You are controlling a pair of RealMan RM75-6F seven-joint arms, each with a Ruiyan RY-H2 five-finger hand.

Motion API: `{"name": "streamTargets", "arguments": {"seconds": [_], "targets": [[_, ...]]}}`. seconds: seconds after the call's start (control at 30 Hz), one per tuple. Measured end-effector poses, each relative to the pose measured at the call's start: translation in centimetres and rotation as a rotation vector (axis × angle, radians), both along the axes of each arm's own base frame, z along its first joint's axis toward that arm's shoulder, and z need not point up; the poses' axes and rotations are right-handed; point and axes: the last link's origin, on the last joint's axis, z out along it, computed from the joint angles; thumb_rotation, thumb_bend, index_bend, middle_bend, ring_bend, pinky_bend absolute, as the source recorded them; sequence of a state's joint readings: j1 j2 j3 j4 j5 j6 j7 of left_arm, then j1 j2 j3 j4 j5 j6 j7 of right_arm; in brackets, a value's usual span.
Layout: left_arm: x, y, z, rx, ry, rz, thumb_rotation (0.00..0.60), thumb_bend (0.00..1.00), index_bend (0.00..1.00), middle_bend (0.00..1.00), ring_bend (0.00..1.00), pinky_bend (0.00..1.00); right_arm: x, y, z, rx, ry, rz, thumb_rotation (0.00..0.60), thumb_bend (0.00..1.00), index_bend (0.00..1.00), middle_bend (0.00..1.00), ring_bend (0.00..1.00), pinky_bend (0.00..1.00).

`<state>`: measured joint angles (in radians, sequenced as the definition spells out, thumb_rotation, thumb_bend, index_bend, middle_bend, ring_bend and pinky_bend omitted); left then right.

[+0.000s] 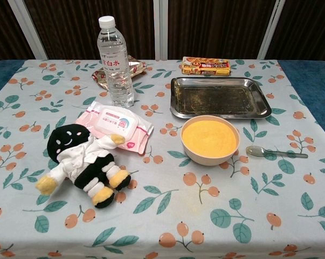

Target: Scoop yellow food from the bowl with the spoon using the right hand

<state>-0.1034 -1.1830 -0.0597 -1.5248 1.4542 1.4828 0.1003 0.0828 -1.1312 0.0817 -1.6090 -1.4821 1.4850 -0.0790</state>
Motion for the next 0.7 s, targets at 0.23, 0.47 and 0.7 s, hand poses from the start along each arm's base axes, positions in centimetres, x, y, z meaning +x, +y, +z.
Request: {"name": "streamTargets", "arguments": {"seconds": [0.23, 0.47, 0.7], "targets": [[0.0, -0.8, 0.0, 0.028, 0.003, 0.007, 0.6, 0.0, 0.21, 0.11, 0.09, 0.12, 0.3, 0.1, 0.4, -0.009, -0.013, 0.019, 0.6, 0.12, 0.15, 0.29, 0.13, 0.24], [-0.1, -0.7, -0.2, 0.032, -0.008, 0.007, 0.6, 0.0, 0.21, 0.11, 0.09, 0.12, 0.4, 0.4, -0.3, 0.025, -0.04, 0.007, 0.6, 0.18, 0.32, 0.31, 0.14, 0.26], [0.0, -0.7, -0.2, 0.023, -0.017, -0.003, 0.6, 0.0, 0.21, 0.11, 0.09, 0.12, 1.6, -0.8, -2.5, 0.089, -0.058, 0.042, 0.6, 0.3, 0.48, 0.33, 0.15, 0.3]]}}
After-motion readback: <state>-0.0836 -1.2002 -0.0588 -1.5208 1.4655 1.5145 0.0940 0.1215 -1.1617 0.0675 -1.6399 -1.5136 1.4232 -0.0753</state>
